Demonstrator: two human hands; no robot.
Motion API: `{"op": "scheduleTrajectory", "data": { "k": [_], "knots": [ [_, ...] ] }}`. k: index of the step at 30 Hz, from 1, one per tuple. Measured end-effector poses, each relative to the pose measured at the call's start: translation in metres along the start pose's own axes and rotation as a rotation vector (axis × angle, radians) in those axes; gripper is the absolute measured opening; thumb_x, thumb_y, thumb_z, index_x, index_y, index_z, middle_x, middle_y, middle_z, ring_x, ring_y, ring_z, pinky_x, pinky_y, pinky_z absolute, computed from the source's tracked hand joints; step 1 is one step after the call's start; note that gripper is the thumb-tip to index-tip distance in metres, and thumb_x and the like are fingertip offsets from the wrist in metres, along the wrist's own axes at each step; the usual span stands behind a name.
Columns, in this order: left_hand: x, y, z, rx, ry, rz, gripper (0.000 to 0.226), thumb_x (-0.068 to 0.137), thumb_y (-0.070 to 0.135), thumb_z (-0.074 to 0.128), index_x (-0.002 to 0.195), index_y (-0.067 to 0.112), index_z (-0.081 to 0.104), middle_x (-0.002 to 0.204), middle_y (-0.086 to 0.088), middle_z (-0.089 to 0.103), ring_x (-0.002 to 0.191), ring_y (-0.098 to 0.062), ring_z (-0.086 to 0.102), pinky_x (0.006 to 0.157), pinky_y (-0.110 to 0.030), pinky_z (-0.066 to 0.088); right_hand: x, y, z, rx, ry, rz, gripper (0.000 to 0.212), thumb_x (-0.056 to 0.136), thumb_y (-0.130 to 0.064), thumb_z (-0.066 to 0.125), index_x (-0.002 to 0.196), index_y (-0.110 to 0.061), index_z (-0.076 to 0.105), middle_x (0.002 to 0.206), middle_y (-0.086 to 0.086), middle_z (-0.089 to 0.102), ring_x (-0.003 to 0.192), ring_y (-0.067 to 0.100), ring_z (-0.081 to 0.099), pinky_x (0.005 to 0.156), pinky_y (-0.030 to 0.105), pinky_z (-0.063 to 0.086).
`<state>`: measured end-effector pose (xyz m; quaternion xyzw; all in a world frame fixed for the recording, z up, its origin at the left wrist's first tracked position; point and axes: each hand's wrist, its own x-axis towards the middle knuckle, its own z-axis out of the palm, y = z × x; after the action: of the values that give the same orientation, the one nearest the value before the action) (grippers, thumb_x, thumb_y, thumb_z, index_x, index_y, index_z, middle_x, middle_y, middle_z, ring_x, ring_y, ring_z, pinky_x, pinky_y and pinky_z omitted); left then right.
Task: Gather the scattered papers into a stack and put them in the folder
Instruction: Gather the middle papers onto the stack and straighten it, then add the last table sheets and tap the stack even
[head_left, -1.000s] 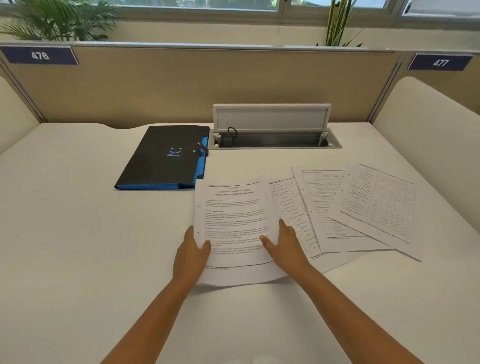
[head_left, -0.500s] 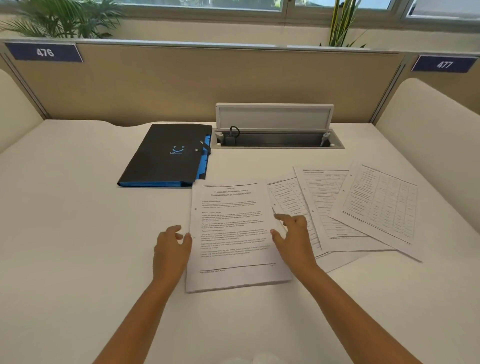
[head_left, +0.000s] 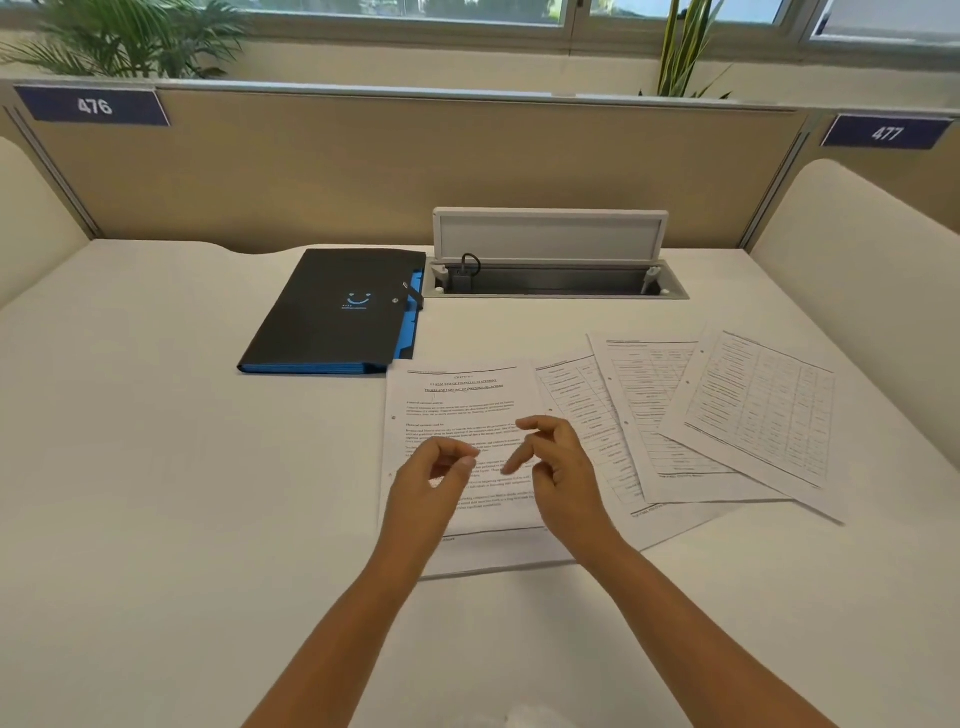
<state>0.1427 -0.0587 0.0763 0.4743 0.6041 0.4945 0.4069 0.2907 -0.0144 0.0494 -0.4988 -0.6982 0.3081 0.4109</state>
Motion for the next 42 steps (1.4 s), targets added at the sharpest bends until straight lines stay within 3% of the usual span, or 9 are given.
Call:
{"op": "scheduleTrajectory", "data": {
  "k": [4, 8, 12, 19, 23, 28, 35, 38, 42],
  "knots": [
    [0.001, 0.01, 0.008, -0.059, -0.005, 0.024, 0.016, 0.088, 0.011, 0.052, 0.081, 0.023, 0.06, 0.089, 0.003, 0.066, 0.089, -0.016, 0.061, 0.08, -0.03, 0.051, -0.007, -0.01, 0.005, 0.083, 0.025, -0.079, 0.041, 0.069, 0.017, 0.036, 0.064, -0.017, 0.06, 0.104, -0.009, 0.053, 0.107, 0.002, 0.049, 0.08, 0.006, 0.037],
    [0.0, 0.017, 0.012, -0.456, -0.112, -0.044, 0.009, 0.086, 0.011, 0.051, 0.085, 0.012, 0.06, 0.075, 0.002, 0.065, 0.07, -0.013, 0.057, 0.06, -0.022, 0.05, -0.006, -0.025, 0.005, 0.64, -0.153, 0.293, 0.033, 0.084, 0.006, 0.05, 0.104, -0.021, 0.054, 0.108, 0.0, 0.056, 0.103, 0.01, 0.055, 0.088, 0.023, 0.045],
    [0.003, 0.023, 0.012, -0.764, -0.166, -0.114, 0.024, 0.087, 0.024, 0.042, 0.096, 0.009, 0.059, 0.083, -0.004, 0.058, 0.091, -0.024, 0.053, 0.092, -0.044, 0.045, -0.011, -0.041, 0.006, 1.045, -0.491, 0.544, 0.023, 0.086, -0.037, 0.053, 0.087, -0.016, 0.062, 0.09, 0.0, 0.064, 0.088, 0.011, 0.064, 0.079, 0.024, 0.053],
    [0.005, 0.024, 0.006, -0.858, -0.197, -0.124, 0.039, 0.073, 0.034, 0.056, 0.107, 0.015, 0.059, 0.107, -0.01, 0.058, 0.107, -0.035, 0.051, 0.098, -0.052, 0.039, -0.015, -0.049, 0.009, 1.271, -0.493, 0.697, 0.031, 0.086, -0.026, 0.059, 0.106, -0.004, 0.067, 0.112, 0.014, 0.068, 0.111, 0.023, 0.062, 0.086, 0.031, 0.054],
    [0.005, 0.021, 0.009, -0.808, -0.189, -0.111, 0.041, 0.077, 0.041, 0.053, 0.109, 0.017, 0.06, 0.117, -0.01, 0.062, 0.098, -0.032, 0.034, 0.088, -0.044, 0.032, -0.019, -0.047, 0.011, 1.327, -0.492, 0.726, 0.028, 0.079, -0.017, 0.067, 0.102, -0.002, 0.066, 0.098, 0.012, 0.071, 0.102, 0.022, 0.066, 0.081, 0.03, 0.055],
    [0.008, 0.02, 0.011, -0.807, -0.143, -0.095, 0.033, 0.074, 0.035, 0.057, 0.1, 0.016, 0.065, 0.101, -0.003, 0.07, 0.063, -0.014, 0.033, 0.065, -0.026, 0.033, -0.016, -0.046, 0.018, 1.172, -0.442, 0.69, 0.026, 0.077, -0.02, 0.065, 0.095, -0.003, 0.058, 0.088, 0.008, 0.067, 0.087, 0.016, 0.066, 0.079, 0.026, 0.056],
    [0.012, 0.015, 0.018, -0.886, -0.162, -0.188, 0.043, 0.061, 0.039, 0.061, 0.094, 0.011, 0.063, 0.09, -0.005, 0.067, 0.065, -0.013, 0.041, 0.068, -0.026, 0.036, -0.017, -0.035, 0.012, 0.998, -0.478, 0.654, 0.031, 0.079, -0.03, 0.064, 0.094, -0.004, 0.06, 0.096, 0.006, 0.069, 0.094, 0.014, 0.066, 0.084, 0.023, 0.053],
    [0.015, 0.011, 0.017, -0.91, -0.195, -0.23, 0.033, 0.068, 0.034, 0.056, 0.093, 0.012, 0.062, 0.088, -0.005, 0.063, 0.066, -0.014, 0.05, 0.064, -0.027, 0.044, -0.009, -0.025, -0.006, 0.561, -0.431, 0.555, 0.069, 0.074, -0.046, 0.067, 0.131, -0.013, 0.049, 0.127, 0.003, 0.06, 0.115, 0.012, 0.056, 0.1, 0.027, 0.042],
    [0.018, 0.008, 0.011, -0.908, -0.179, -0.31, 0.031, 0.067, 0.033, 0.059, 0.091, 0.015, 0.065, 0.08, -0.002, 0.064, 0.056, -0.012, 0.045, 0.047, -0.022, 0.042, 0.01, 0.017, -0.047, -0.213, -0.028, 0.368, 0.097, 0.068, -0.058, 0.068, 0.145, -0.018, 0.024, 0.151, 0.002, 0.031, 0.14, 0.019, 0.025, 0.111, 0.037, 0.023]
  ]
}}
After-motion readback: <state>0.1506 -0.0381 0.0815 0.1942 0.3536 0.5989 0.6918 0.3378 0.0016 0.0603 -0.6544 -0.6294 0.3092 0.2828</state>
